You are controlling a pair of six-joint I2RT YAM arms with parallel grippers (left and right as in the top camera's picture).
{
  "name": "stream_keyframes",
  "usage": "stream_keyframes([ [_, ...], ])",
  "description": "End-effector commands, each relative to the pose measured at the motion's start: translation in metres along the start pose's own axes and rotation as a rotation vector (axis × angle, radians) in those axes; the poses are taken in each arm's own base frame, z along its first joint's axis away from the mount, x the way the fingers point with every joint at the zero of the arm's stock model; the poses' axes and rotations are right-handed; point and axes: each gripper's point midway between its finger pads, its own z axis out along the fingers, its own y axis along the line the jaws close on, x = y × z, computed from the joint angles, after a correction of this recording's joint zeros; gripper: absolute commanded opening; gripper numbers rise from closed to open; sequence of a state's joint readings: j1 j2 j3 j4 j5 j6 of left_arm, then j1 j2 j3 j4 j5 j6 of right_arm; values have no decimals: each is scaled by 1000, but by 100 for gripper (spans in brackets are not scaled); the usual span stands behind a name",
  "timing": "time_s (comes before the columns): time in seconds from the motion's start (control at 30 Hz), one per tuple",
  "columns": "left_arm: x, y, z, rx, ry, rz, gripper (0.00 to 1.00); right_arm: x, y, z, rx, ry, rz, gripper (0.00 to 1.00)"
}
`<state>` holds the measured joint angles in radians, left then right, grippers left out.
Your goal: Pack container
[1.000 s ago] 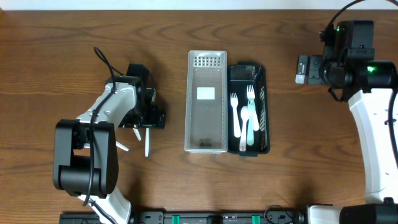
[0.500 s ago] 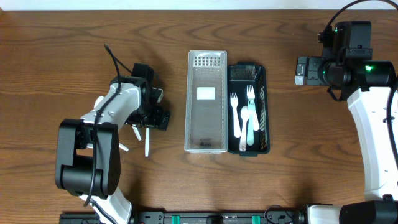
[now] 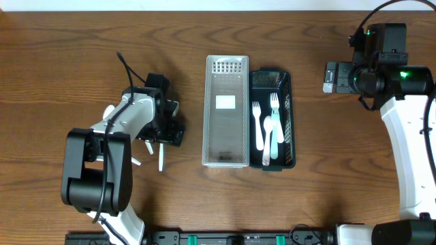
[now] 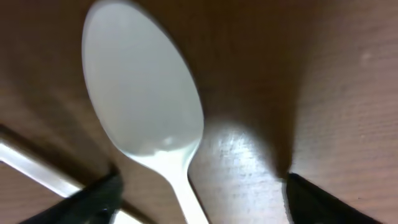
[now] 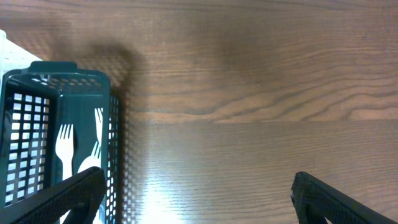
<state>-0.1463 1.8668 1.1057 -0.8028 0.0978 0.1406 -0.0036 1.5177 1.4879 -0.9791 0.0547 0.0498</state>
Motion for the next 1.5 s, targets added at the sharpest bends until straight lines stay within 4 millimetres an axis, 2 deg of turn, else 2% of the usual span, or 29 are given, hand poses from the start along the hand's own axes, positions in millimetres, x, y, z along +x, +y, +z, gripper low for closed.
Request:
stream_keyframes([
  [0.0, 10, -3, 11, 16, 57, -5, 69, 4, 0, 5, -4, 19, 18, 98],
  [0.23, 11, -3, 11, 16, 60, -5, 38, 4, 0, 5, -4, 19, 18, 98],
  [0.4, 11, -3, 11, 16, 60, -5, 21, 5, 0, 5, -4, 19, 18, 98],
  [0.47, 11, -3, 11, 16, 60, -5, 19, 5, 0, 5, -4, 19, 18, 98],
  [0.5, 11, -3, 11, 15, 60, -5, 14, 5, 0, 5, -4, 19, 18, 98],
  [0.63, 9, -3, 9, 15, 57, -5, 6, 4, 0, 5, -4, 19, 16, 99],
  [0.67, 8, -3, 6, 15, 56, -9, 6, 4, 0, 5, -3, 18, 7, 99],
  [0.8, -3, -3, -18, 13, 38, -15, 6, 3, -8, 5, 41, 12, -4, 99],
  [0.97, -26, -8, -88, 9, -61, -71, 6, 1, -9, 5, 45, 5, -3, 99],
  [1.07, -36, -25, -141, 13, -148, -94, 6, -1, -9, 5, 45, -2, -2, 99],
  [1.13, -43, -46, -169, 31, -209, -84, 6, -2, -9, 5, 45, -6, 2, 99],
  [1.2, -51, -70, -187, 48, -264, -75, 6, -2, -9, 5, 45, -6, 2, 99],
  [1.33, -65, -114, -195, 103, -340, -133, 6, -2, -9, 5, 45, -6, 3, 99],
  [1.47, -75, -149, -177, 153, -324, -164, 6, -1, -9, 5, 45, -4, 2, 99],
])
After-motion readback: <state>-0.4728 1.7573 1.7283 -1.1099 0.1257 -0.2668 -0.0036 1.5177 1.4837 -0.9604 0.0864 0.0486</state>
